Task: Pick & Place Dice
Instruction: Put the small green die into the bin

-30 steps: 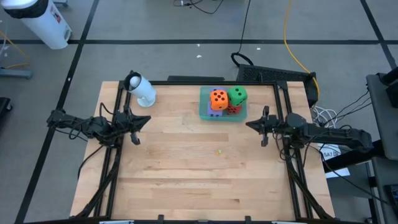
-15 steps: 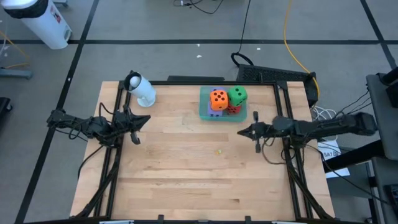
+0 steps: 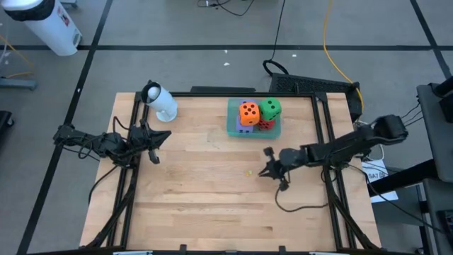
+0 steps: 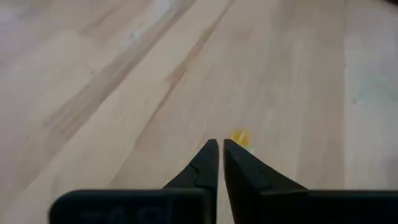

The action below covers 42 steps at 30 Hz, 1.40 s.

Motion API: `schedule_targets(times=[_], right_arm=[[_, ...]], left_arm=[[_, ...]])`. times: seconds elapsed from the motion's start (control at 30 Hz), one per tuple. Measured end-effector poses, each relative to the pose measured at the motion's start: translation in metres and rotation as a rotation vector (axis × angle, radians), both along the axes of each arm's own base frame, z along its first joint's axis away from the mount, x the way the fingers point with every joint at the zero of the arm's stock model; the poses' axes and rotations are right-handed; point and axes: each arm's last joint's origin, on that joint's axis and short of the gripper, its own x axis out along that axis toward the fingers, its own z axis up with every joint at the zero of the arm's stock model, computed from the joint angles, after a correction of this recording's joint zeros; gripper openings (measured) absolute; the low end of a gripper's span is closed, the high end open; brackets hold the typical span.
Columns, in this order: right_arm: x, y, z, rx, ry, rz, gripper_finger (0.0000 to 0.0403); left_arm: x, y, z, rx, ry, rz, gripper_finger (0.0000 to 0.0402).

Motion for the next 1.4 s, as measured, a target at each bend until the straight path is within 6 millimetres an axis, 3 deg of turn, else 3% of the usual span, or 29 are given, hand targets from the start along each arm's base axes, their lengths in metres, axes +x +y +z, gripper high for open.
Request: schedule_targets(times=[0.1, 0.2, 0.37, 0.57, 0.87, 1.13, 1.4], right_arm=[[0.016, 0.001, 0.004, 0.010, -0.009, -0.013, 0.0046], [0.026, 0.004, -0.005, 0.001, 0.059, -0.008, 0.0083], [0.038, 0.004, -0.020, -0.072, 0.112, -0.043, 0.0142], [0.044, -0.003, -0.018, -0.050, 0.093, -0.155, 0.0184], [0.043, -0.012, -0.025, 0.140, 0.152, -0.275, 0.0184], [0.042, -0.007, -0.027, 0.132, 0.141, -0.251, 0.0184], [0.049, -0.007, -0.048, 0.133, 0.165, -0.259, 0.0181]], left_arm=[[0.000, 0.000, 0.000, 0.005, 0.002, 0.000, 0.0019], [0.000, 0.000, 0.000, 0.006, 0.003, 0.000, 0.0019], [0.000, 0.000, 0.000, 0.000, 0.001, -0.001, 0.0019], [0.000, 0.000, 0.000, -0.003, 0.000, -0.003, 0.0019], [0.000, 0.000, 0.000, -0.005, -0.001, -0.003, 0.0019], [0.000, 0.000, 0.000, -0.015, -0.005, -0.004, 0.0019], [0.000, 0.000, 0.000, -0.016, -0.006, -0.004, 0.0019]])
